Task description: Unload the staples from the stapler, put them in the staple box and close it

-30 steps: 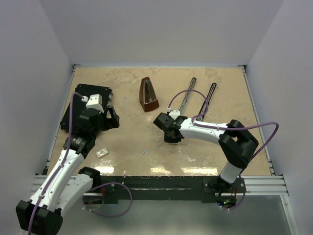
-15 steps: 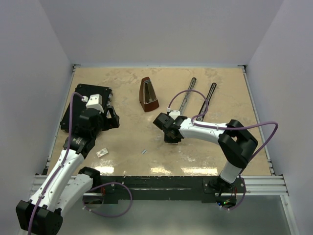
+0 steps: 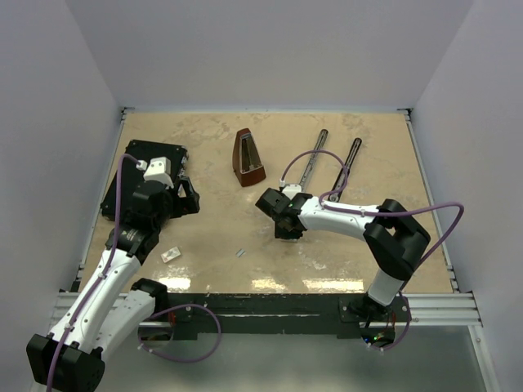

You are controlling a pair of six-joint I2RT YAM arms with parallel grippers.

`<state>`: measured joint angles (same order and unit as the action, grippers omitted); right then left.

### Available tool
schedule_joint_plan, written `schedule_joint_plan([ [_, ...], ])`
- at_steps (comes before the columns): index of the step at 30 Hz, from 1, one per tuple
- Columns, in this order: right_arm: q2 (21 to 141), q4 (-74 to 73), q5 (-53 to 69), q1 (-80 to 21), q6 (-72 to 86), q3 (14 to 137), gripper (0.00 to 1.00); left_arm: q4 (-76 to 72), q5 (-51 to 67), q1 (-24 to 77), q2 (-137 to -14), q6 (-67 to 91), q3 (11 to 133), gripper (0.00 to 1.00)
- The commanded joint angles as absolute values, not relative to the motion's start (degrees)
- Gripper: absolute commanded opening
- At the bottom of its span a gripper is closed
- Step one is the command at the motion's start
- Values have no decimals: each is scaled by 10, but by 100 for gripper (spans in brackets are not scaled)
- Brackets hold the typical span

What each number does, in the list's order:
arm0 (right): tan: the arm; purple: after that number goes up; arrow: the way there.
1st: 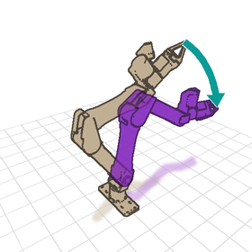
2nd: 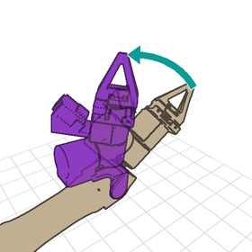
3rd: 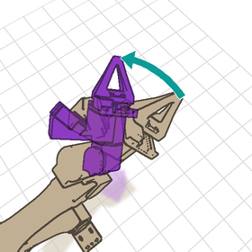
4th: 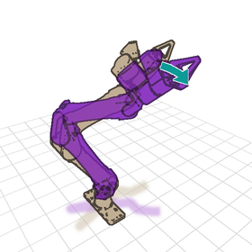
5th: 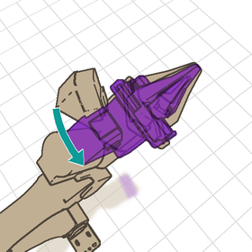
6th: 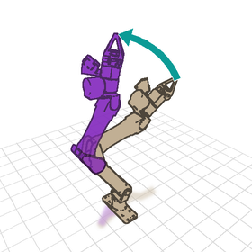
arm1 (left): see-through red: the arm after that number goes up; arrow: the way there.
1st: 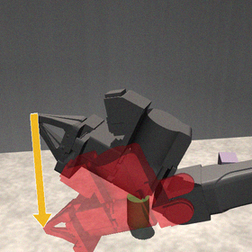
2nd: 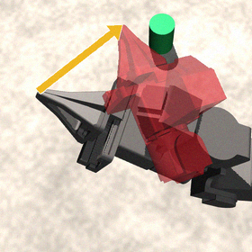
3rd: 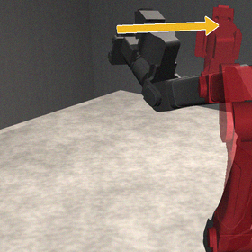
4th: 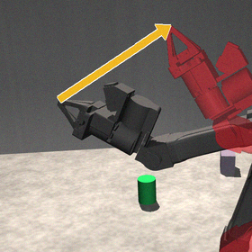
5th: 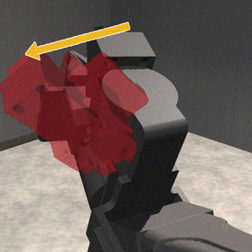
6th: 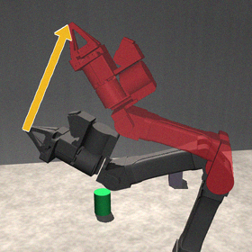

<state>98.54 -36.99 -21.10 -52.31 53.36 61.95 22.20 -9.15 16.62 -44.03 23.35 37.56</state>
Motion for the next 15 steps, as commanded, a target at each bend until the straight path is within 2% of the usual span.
schedule_joint_plan([
  [1,979,-391,-228,-521,548,647,29,214,-87,164,-439,229,370,96],
  [15,965,-393,-226,-521,547,638,22,213,-88,164,-438,229,370,96],
])
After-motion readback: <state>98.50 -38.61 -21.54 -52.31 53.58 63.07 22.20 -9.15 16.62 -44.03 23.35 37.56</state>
